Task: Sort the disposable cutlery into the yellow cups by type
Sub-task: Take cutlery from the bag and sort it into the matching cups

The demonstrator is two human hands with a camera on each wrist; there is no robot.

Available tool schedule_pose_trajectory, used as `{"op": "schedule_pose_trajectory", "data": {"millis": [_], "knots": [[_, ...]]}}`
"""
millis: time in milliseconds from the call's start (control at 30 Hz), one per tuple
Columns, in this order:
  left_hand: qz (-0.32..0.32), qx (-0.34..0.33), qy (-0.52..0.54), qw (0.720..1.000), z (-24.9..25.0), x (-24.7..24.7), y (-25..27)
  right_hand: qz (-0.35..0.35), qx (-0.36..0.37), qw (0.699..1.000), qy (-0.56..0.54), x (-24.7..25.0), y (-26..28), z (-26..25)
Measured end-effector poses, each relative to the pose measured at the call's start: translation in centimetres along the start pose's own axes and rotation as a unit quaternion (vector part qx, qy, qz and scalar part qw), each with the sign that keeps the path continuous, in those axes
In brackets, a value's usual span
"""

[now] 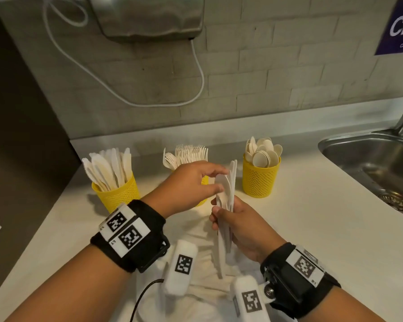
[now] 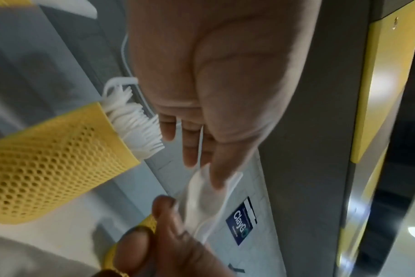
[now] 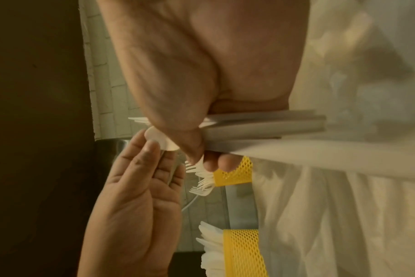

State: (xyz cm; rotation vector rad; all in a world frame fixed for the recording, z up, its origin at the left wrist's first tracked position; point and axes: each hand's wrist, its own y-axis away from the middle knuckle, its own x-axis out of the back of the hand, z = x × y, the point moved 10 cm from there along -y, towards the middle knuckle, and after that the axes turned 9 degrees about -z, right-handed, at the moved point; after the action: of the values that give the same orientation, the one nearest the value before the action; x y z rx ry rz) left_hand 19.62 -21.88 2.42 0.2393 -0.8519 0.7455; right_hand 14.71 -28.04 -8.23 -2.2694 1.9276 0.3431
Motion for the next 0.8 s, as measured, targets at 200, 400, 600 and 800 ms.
{"op": "schedule_pose_trajectory", "data": {"millis": [200, 400, 600, 800], "knots": [[0.214, -0.052, 0.130, 0.967, 2.1, 6.6, -0.6, 0.021, 0.001, 1.000, 0.015, 1.2, 1.4, -0.1], [0.354, -0.134, 0.139, 0.915, 5.0, 10.2, -3.1, 0.101, 0.018, 0.985, -0.142, 4.6, 4.0, 0.2], [0.289, -0.139, -0.011, 0.947, 6.9, 5.0, -8.8, 0.129, 0.036, 0.966, -0.222, 5.6, 4.8, -0.5], [0.148, -0.071, -0.076, 0.984, 2.8, -1.6, -12.4, 0.111, 0.014, 0.968, -0.223, 5.1, 5.2, -0.2]]}}
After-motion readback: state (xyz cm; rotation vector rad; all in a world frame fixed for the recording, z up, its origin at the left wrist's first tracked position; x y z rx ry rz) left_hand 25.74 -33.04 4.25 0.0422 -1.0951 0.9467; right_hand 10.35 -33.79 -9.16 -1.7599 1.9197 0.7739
